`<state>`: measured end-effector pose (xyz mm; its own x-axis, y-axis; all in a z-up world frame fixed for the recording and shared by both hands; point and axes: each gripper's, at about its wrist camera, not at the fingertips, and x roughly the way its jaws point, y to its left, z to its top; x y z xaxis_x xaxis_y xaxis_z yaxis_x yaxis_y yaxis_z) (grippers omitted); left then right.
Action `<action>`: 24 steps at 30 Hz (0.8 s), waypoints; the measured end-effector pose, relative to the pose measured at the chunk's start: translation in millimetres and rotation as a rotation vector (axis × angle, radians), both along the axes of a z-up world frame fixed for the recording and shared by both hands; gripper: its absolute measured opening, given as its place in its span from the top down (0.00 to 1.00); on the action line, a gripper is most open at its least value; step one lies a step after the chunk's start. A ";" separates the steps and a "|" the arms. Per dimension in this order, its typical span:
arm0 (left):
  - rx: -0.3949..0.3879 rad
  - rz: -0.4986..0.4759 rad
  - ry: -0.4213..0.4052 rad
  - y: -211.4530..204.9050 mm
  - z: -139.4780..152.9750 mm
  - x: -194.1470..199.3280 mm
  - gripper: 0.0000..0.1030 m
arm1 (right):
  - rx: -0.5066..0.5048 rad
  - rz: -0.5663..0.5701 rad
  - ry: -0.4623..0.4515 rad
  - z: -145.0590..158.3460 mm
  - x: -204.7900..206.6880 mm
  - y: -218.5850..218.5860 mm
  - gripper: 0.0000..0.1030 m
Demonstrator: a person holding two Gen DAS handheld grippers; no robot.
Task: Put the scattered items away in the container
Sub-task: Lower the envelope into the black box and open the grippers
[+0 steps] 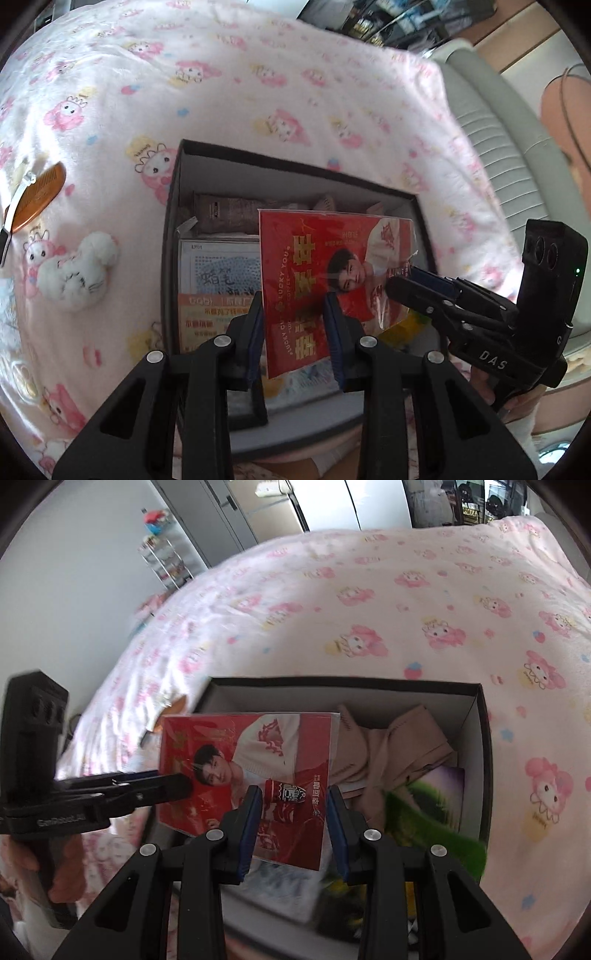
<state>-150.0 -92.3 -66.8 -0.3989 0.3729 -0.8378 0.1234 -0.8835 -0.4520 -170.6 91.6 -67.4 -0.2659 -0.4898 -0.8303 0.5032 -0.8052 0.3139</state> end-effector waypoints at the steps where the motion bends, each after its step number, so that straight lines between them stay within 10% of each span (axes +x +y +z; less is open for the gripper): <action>1: -0.010 0.003 -0.020 -0.2 -5.8 -4.6 0.72 | 0.010 0.002 -0.015 -8.6 -4.7 -1.2 0.70; 16: -0.319 0.006 -0.151 20.5 -33.3 -20.1 0.62 | 0.103 0.057 -0.092 -59.8 -14.9 -21.0 0.70; 24: -0.253 0.049 -0.079 19.3 -10.5 0.3 0.62 | 0.011 0.004 -0.112 -45.6 -17.9 -1.7 0.70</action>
